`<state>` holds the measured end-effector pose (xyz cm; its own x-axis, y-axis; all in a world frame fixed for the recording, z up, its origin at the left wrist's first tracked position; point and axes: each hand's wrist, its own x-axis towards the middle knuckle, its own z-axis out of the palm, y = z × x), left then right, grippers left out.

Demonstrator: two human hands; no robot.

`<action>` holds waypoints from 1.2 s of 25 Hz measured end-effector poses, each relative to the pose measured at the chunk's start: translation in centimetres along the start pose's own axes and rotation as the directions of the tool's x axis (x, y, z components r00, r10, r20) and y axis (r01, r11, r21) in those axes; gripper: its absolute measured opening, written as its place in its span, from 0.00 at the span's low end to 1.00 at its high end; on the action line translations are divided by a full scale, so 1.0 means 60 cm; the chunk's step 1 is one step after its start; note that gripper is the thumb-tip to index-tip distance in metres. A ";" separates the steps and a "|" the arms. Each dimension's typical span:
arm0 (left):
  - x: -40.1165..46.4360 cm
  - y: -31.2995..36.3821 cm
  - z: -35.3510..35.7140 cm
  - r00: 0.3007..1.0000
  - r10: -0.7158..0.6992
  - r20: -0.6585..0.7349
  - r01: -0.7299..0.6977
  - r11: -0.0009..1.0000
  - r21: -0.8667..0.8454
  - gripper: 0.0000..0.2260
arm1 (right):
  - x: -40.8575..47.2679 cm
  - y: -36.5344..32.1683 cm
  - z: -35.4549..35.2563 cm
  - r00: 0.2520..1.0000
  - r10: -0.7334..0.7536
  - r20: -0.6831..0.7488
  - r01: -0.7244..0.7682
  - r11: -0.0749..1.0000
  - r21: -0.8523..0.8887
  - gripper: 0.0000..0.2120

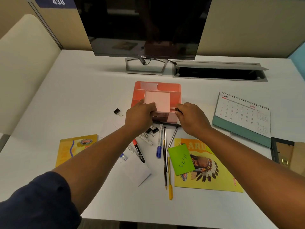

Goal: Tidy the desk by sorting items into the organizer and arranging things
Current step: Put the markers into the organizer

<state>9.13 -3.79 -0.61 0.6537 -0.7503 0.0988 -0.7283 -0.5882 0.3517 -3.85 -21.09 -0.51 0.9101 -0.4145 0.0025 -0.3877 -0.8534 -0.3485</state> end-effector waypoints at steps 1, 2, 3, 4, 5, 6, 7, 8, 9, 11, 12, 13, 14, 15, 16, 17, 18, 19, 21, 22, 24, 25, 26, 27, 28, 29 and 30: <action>0.002 -0.003 0.000 1.000 0.003 0.008 -0.003 1.000 -0.001 0.08 | -0.010 -0.002 0.002 1.000 0.005 -0.014 -0.005 1.000 -0.015 0.14; 0.003 -0.007 -0.001 1.000 0.009 0.014 -0.009 1.000 0.000 0.09 | -0.025 -0.004 0.005 0.998 0.023 -0.056 -0.023 1.000 -0.001 0.18; 0.005 -0.011 -0.001 1.000 0.018 0.025 -0.018 1.000 0.002 0.10 | -0.043 -0.008 0.009 0.994 0.041 -0.106 -0.036 0.998 0.041 0.21; 0.006 -0.014 -0.002 0.999 0.028 0.038 -0.028 1.000 0.000 0.12 | -0.062 -0.013 0.017 0.990 0.036 -0.135 -0.024 0.996 0.089 0.21; 0.007 -0.017 -0.002 0.998 0.035 0.053 -0.035 0.999 -0.003 0.13 | -0.081 -0.021 0.028 0.993 0.008 -0.117 0.006 0.992 0.122 0.18; 0.009 -0.018 -0.002 0.997 0.040 0.066 -0.039 0.999 -0.007 0.14 | -0.097 -0.030 0.043 0.998 -0.035 -0.053 0.042 0.990 0.133 0.15; 0.010 -0.020 -0.004 0.996 0.044 0.074 -0.043 0.999 -0.009 0.14 | -0.110 -0.040 0.058 0.996 -0.083 0.041 0.078 0.990 0.121 0.13; 0.012 -0.021 -0.004 0.996 0.049 0.080 -0.048 0.999 -0.011 0.14 | -0.118 -0.050 0.074 0.982 -0.125 0.144 0.113 0.990 0.090 0.13; 0.013 -0.022 -0.004 0.995 0.053 0.086 -0.052 0.999 -0.011 0.14 | -0.124 -0.059 0.089 0.960 -0.154 0.233 0.146 0.988 0.055 0.14; 0.012 -0.021 -0.006 0.995 0.059 0.086 -0.058 0.998 -0.009 0.13 | -0.129 -0.075 0.108 0.929 -0.185 0.319 0.197 0.980 -0.005 0.15; 0.011 -0.020 -0.006 0.995 0.061 0.074 -0.061 0.998 -0.008 0.13 | -0.132 -0.081 0.115 0.923 -0.191 0.334 0.211 0.977 -0.026 0.16; 0.010 -0.020 -0.006 0.996 0.064 0.061 -0.064 0.998 -0.010 0.13 | -0.134 -0.086 0.120 0.920 -0.190 0.344 0.219 0.975 -0.047 0.17; 0.008 -0.021 -0.004 0.997 0.063 0.053 -0.063 0.998 -0.016 0.12 | -0.137 -0.089 0.126 0.917 -0.185 0.355 0.222 0.973 -0.066 0.17; 0.007 -0.022 -0.003 0.997 0.060 0.050 -0.059 0.998 -0.024 0.13 | -0.139 -0.093 0.131 0.914 -0.176 0.364 0.219 0.973 -0.078 0.17; 0.006 -0.022 -0.002 0.997 0.057 0.053 -0.055 0.998 -0.030 0.13 | -0.142 -0.097 0.136 0.914 -0.168 0.370 0.212 0.974 -0.082 0.15; 0.007 -0.023 -0.002 0.997 0.053 0.057 -0.051 0.998 -0.033 0.13 | -0.144 -0.101 0.139 0.916 -0.164 0.367 0.205 0.976 -0.073 0.13; 0.008 -0.024 -0.002 0.997 0.049 0.061 -0.047 0.998 -0.034 0.14 | -0.146 -0.104 0.141 0.920 -0.162 0.357 0.194 0.979 -0.055 0.10; 0.009 -0.023 -0.002 0.997 0.046 0.063 -0.044 0.998 -0.036 0.14 | -0.148 -0.106 0.141 0.927 -0.160 0.340 0.179 0.983 -0.026 0.08; 0.008 -0.020 -0.004 0.997 0.044 0.060 -0.042 0.998 -0.037 0.15 | -0.152 -0.105 0.136 0.944 -0.150 0.293 0.141 0.989 0.050 0.06; 0.007 -0.019 -0.005 0.997 0.043 0.057 -0.041 0.998 -0.037 0.15 | -0.153 -0.103 0.133 0.952 -0.143 0.271 0.124 0.989 0.086 0.06; 0.006 -0.017 -0.006 0.997 0.041 0.058 -0.039 0.999 -0.036 0.15 | -0.155 -0.101 0.125 0.961 -0.123 0.248 0.091 0.986 0.139 0.05; 0.005 -0.016 -0.006 0.997 0.038 0.062 -0.036 0.999 -0.037 0.15 | -0.156 -0.101 0.123 0.964 -0.115 0.241 0.079 0.985 0.154 0.06; 0.005 -0.016 -0.006 0.998 0.032 0.062 -0.030 0.999 -0.038 0.14 | -0.157 -0.100 0.123 0.967 -0.110 0.232 0.072 0.984 0.165 0.06; 0.005 -0.016 -0.006 0.998 0.026 0.059 -0.024 0.999 -0.039 0.14 | -0.157 -0.100 0.123 0.970 -0.106 0.220 0.069 0.983 0.170 0.06; 0.005 -0.016 -0.006 0.998 0.023 0.054 -0.021 0.999 -0.039 0.14 | -0.158 -0.099 0.124 0.973 -0.104 0.208 0.069 0.983 0.168 0.07; 0.005 -0.016 -0.006 0.999 0.023 0.049 -0.021 0.999 -0.039 0.13 | -0.159 -0.099 0.125 0.976 -0.102 0.191 0.072 0.984 0.160 0.07; 0.005 -0.016 -0.005 0.999 0.024 0.049 -0.022 0.999 -0.040 0.13 | -0.161 -0.097 0.126 0.980 -0.097 0.174 0.070 0.986 0.152 0.07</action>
<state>10.07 -3.33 -0.63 0.6255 -0.7778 0.0615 -0.7334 -0.5592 0.3867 -9.27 -9.71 -5.57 0.9549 -0.2686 -0.1267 -0.2958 -0.8224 -0.4859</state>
